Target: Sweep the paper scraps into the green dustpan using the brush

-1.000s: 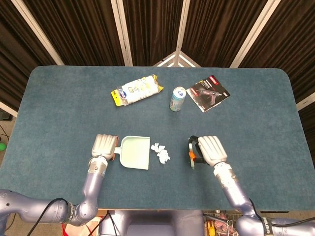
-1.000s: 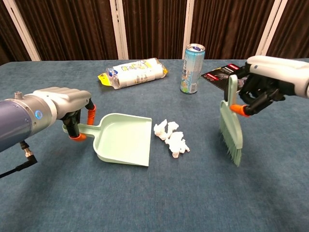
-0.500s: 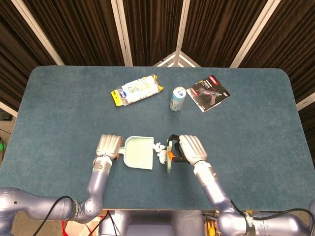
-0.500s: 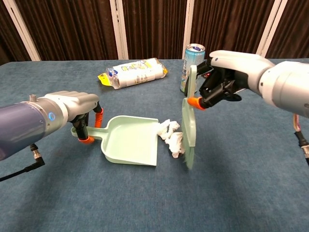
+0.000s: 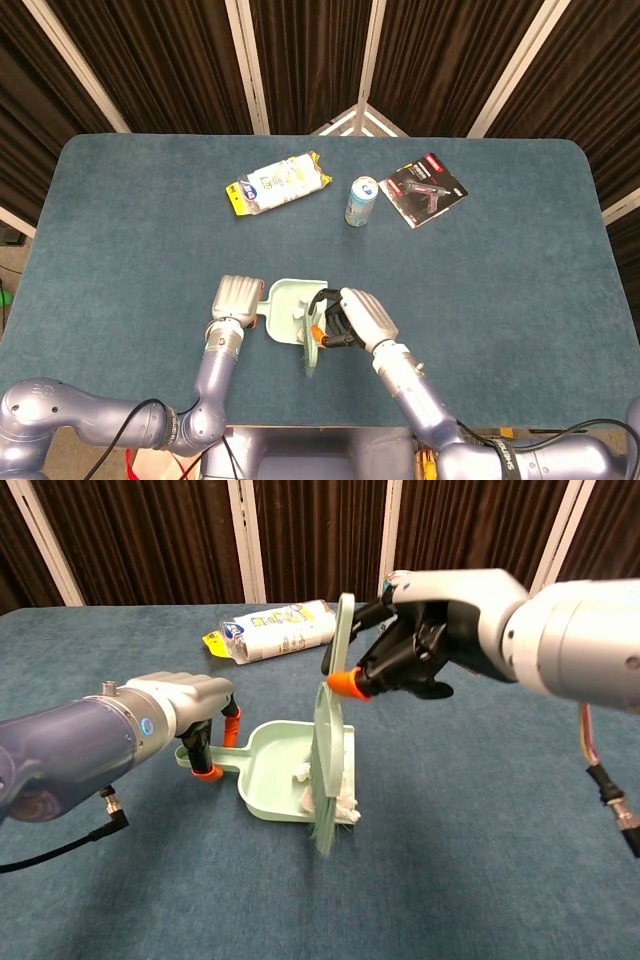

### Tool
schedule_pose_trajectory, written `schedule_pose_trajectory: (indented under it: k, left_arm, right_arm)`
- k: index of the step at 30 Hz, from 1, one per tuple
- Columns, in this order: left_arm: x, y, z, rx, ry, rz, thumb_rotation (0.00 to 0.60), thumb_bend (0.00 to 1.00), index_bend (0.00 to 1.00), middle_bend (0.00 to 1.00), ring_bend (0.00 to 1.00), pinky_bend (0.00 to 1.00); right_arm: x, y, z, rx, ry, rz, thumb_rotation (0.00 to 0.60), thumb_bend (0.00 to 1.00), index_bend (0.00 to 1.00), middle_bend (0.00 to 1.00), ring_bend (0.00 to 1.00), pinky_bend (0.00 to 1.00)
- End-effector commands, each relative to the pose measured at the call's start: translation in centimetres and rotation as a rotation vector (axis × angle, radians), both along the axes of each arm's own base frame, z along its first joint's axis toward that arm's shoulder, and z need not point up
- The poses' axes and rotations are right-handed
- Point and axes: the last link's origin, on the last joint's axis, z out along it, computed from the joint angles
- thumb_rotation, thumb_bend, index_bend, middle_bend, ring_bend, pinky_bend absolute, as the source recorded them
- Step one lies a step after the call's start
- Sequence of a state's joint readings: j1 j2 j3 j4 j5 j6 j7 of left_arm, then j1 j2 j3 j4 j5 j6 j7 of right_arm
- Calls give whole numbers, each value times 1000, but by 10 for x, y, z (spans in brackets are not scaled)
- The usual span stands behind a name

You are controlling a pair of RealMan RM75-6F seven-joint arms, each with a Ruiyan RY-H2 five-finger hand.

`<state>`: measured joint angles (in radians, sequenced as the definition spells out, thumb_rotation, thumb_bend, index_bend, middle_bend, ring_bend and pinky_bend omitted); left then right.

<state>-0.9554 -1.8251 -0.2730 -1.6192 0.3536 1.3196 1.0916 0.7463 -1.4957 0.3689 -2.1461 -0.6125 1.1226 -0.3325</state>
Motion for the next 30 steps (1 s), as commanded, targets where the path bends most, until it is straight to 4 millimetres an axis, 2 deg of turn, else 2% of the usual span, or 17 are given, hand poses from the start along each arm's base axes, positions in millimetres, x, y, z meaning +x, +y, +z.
schedule_pose_trajectory:
  k: [1,7,17,24,30]
  left_arm:
    - [0,-1,0,-2,0,-2,600,542,647,1000,1000,1000]
    - [0,-3,2,-2,-7,0,600,543,647,1000,1000,1000]
    - [3,-8,-2,-11,-17,7,600,543,647,1000,1000,1000]
    - [6,-9,-5,-15,-25,13,600,543,645,1000,1000,1000]
    - [7,-11,-9,-23,-26,15,600,543,643,1000,1000,1000]
  right_arm:
    - [-2,-6,15,-62,11,7,600,572,816,845,895,912]
    - [-31,-16,24,-168,176,21,600,572,815,845,895,912]
    - [-60,-15,6,-130,217,-62,600,575,815,845,895,912]
    - [-52,-15,-4,-108,172,-81,600,582,816,845,895,912]
    - [-31,-12,-18,-72,107,-75,600,585,817,845,895,912]
